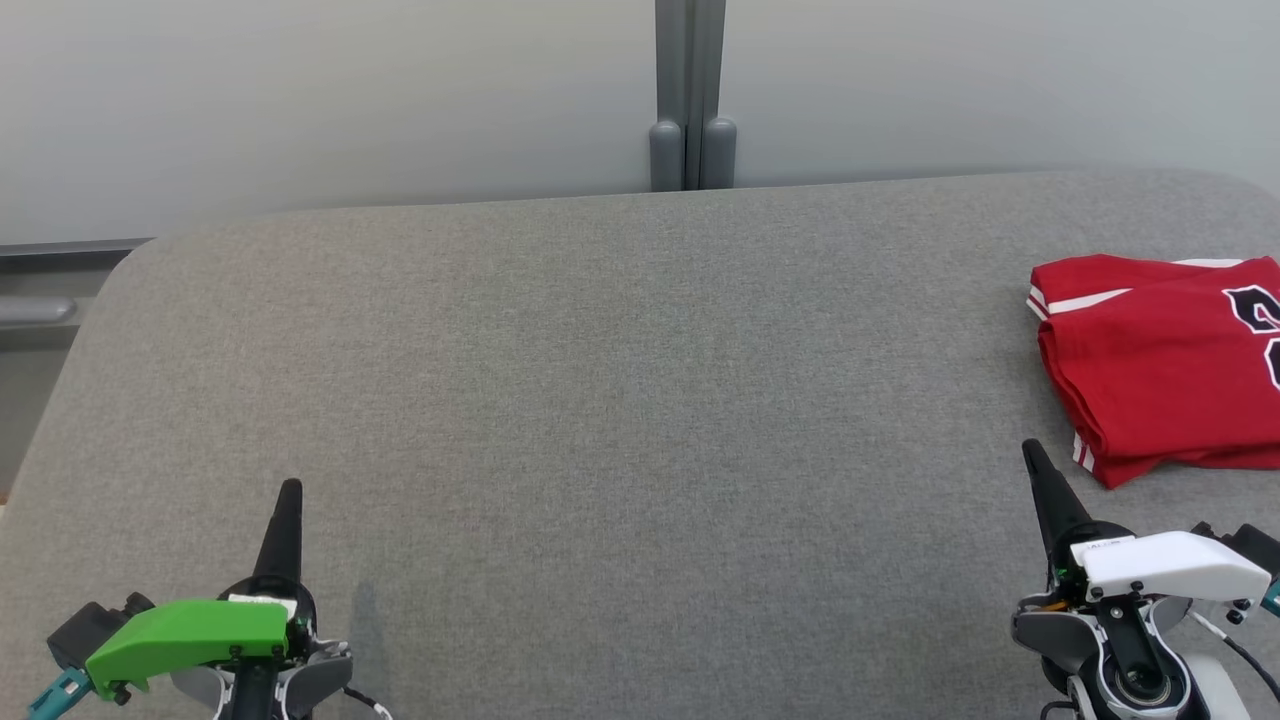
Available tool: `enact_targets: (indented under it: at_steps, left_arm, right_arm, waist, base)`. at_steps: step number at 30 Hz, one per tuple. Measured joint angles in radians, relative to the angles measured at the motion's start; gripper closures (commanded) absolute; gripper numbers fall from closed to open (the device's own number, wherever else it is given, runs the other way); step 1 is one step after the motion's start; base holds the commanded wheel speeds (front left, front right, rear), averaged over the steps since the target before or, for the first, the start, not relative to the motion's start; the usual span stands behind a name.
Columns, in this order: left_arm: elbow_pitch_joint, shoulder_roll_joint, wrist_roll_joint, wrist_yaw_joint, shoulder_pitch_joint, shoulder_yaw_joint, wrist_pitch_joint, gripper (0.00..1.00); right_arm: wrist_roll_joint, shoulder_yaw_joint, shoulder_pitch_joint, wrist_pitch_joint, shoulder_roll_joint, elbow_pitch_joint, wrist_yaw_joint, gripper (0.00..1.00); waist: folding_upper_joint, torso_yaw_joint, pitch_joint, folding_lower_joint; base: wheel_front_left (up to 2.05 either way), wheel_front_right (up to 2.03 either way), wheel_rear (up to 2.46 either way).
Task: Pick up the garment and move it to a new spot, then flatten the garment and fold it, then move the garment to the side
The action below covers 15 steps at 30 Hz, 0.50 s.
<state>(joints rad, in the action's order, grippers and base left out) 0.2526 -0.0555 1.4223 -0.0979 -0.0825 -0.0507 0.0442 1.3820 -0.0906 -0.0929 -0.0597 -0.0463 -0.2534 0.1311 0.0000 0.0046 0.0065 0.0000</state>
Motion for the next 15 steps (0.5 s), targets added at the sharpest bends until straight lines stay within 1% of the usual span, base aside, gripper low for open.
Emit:
enact_targets:
  at_steps: [15]
  left_arm:
    - [-0.003, 0.000, 0.095, -0.016, -0.010, -0.025, 0.031, 1.00]
  right_arm:
    - [0.112, -0.012, -0.005, -0.027, -0.001, 0.002, 0.000, 1.00]
  waist:
    - [0.0000, -0.002, -0.002, 0.0000]
  base:
    - [0.00, 0.00, 0.00]
